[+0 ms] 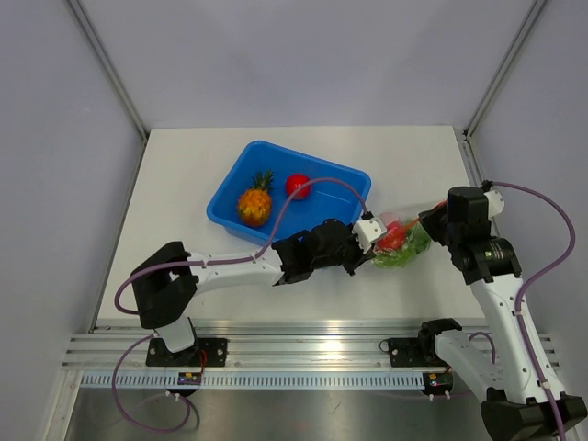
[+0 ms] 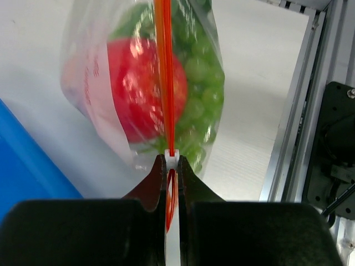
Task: Place the food in the zip-top bag and seal the zipper
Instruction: Zip the zipper food storage bag at the center of the board, then place the zipper food storage bag at the center of the board, then reset both arms
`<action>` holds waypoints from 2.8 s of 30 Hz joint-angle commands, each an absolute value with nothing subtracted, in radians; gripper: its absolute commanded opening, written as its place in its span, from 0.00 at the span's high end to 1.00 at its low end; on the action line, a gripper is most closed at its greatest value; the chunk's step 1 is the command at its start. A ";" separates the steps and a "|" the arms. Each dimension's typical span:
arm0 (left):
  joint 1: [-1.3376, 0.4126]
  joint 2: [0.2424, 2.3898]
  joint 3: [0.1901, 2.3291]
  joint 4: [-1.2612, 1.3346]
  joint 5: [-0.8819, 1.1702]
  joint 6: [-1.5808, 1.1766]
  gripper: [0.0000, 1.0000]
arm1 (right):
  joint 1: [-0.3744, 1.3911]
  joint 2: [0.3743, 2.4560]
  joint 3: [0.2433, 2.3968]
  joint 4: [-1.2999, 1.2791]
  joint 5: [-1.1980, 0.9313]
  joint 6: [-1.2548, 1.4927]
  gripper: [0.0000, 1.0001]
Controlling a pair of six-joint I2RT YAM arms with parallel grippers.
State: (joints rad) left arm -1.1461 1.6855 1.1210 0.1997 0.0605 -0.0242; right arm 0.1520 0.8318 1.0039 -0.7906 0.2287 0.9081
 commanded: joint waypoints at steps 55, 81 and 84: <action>-0.917 1.088 1.071 -0.160 -0.143 -0.278 0.09 | 0.107 0.787 1.043 -0.508 0.021 0.540 1.00; -0.885 1.075 1.108 -0.304 -0.166 -0.264 0.01 | 0.107 0.945 1.198 -0.817 0.475 0.577 0.01; -0.884 1.068 1.097 -0.314 -0.170 -0.264 0.01 | 0.107 0.916 1.193 -0.854 0.506 0.594 0.01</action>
State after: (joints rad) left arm -0.8898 1.1034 1.0714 -0.3214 -0.1448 -0.2665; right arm 0.1112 0.9463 1.1652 -0.7845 0.3901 0.5606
